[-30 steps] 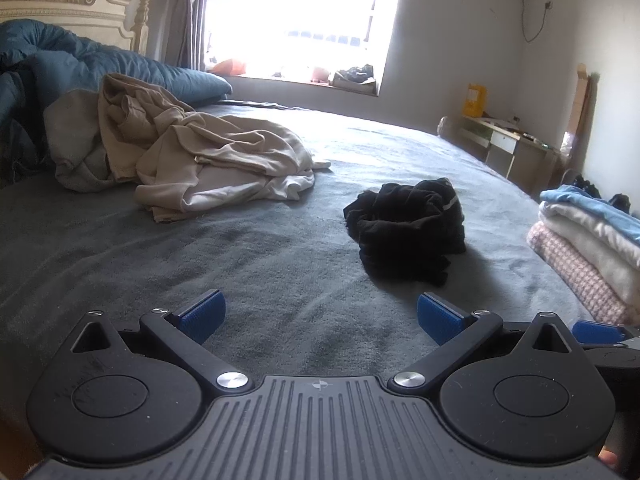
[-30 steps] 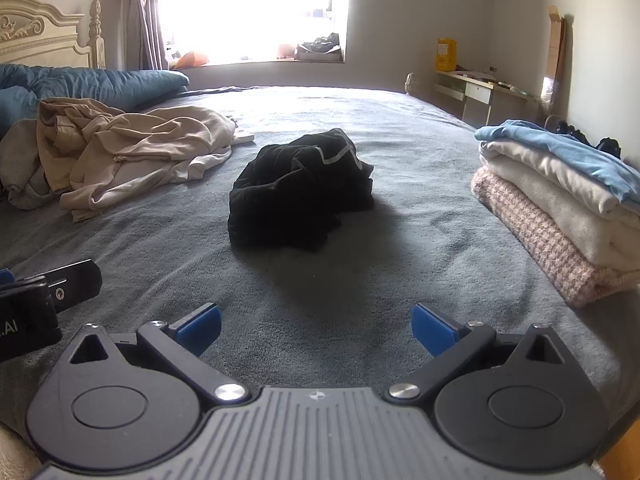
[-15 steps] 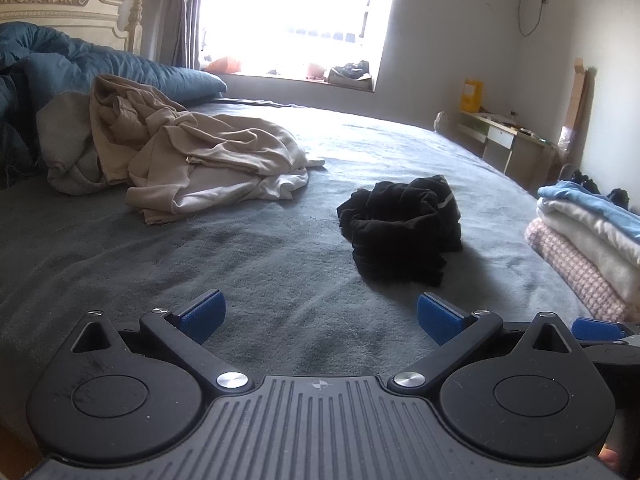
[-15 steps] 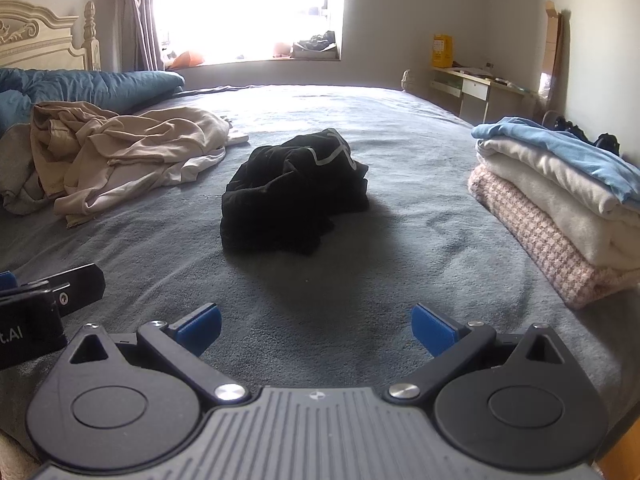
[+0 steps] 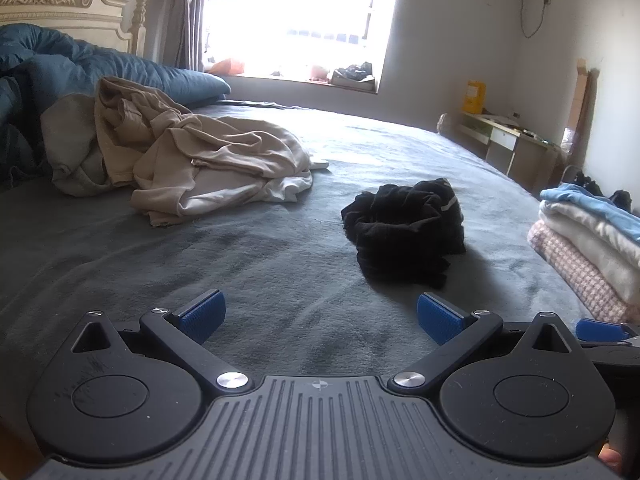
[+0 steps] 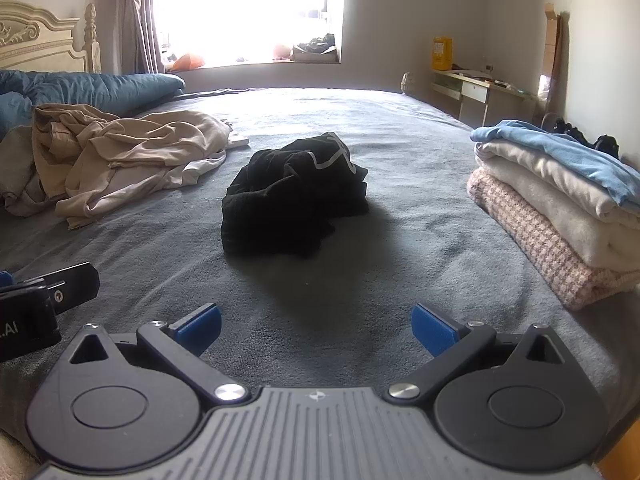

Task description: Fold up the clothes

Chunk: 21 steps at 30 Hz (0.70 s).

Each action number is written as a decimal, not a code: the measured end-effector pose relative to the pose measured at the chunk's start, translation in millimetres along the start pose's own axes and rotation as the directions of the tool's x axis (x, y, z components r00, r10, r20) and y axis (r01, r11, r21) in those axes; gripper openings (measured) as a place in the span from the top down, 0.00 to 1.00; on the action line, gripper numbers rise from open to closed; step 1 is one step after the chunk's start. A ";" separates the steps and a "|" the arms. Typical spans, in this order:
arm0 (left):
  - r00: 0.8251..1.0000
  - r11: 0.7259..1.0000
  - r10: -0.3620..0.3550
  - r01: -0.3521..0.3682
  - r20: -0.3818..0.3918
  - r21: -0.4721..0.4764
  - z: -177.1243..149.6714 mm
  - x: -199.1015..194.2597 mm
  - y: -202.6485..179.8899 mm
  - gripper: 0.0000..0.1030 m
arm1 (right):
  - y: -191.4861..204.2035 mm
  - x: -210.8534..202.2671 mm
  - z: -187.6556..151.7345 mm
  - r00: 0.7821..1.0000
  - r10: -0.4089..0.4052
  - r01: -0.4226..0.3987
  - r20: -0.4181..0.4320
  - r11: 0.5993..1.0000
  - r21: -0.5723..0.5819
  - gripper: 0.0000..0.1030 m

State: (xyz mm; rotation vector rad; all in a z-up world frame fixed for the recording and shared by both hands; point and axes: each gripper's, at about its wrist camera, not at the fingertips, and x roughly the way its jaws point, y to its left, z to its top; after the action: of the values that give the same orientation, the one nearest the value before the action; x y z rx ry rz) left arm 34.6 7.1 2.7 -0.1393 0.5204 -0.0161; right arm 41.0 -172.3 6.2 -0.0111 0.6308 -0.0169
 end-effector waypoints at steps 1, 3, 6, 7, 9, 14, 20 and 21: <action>1.000 1.000 0.000 0.000 0.000 0.001 0.0 -0.1 -0.2 0.00 | 0.0 -0.2 -0.3 1.000 0.000 0.000 0.000 1.000 0.000 0.00; 1.000 1.000 -0.001 0.001 0.000 0.002 0.0 -0.2 -0.5 0.00 | 0.0 -0.5 -0.9 1.000 -0.001 0.001 0.000 1.000 0.000 0.00; 1.000 1.000 -0.003 0.003 -0.002 0.003 0.1 -0.2 -0.6 0.00 | -0.4 -0.3 -0.8 1.000 -0.001 0.001 -0.002 1.000 0.000 0.00; 1.000 1.000 -0.004 0.004 -0.003 0.003 0.1 -0.1 -0.4 0.00 | -0.4 -0.3 -0.9 1.000 -0.002 0.002 -0.002 1.000 0.000 0.00; 1.000 1.000 -0.004 0.004 -0.004 0.004 -0.5 0.1 -0.4 0.00 | -1.1 -0.1 -0.9 1.000 -0.002 0.002 -0.004 1.000 0.001 0.00; 1.000 1.000 -0.002 0.002 -0.004 0.001 -0.1 0.3 -0.1 0.00 | -1.5 -0.2 -1.2 1.000 -0.002 0.002 -0.004 1.000 0.002 0.00; 1.000 1.000 0.001 -0.001 -0.006 0.003 0.2 1.4 -0.7 0.00 | -1.1 0.4 -1.7 1.000 -0.001 0.001 -0.005 1.000 0.002 0.00; 1.000 1.000 0.001 -0.001 -0.006 0.002 0.3 1.5 -0.4 0.00 | -0.9 0.6 -1.7 1.000 -0.001 0.001 -0.006 1.000 0.002 0.00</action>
State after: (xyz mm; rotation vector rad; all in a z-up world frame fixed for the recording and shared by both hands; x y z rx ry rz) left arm 36.0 6.7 2.2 -0.1366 0.5264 -0.0161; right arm 40.5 -173.3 4.5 -0.0094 0.6371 -0.0191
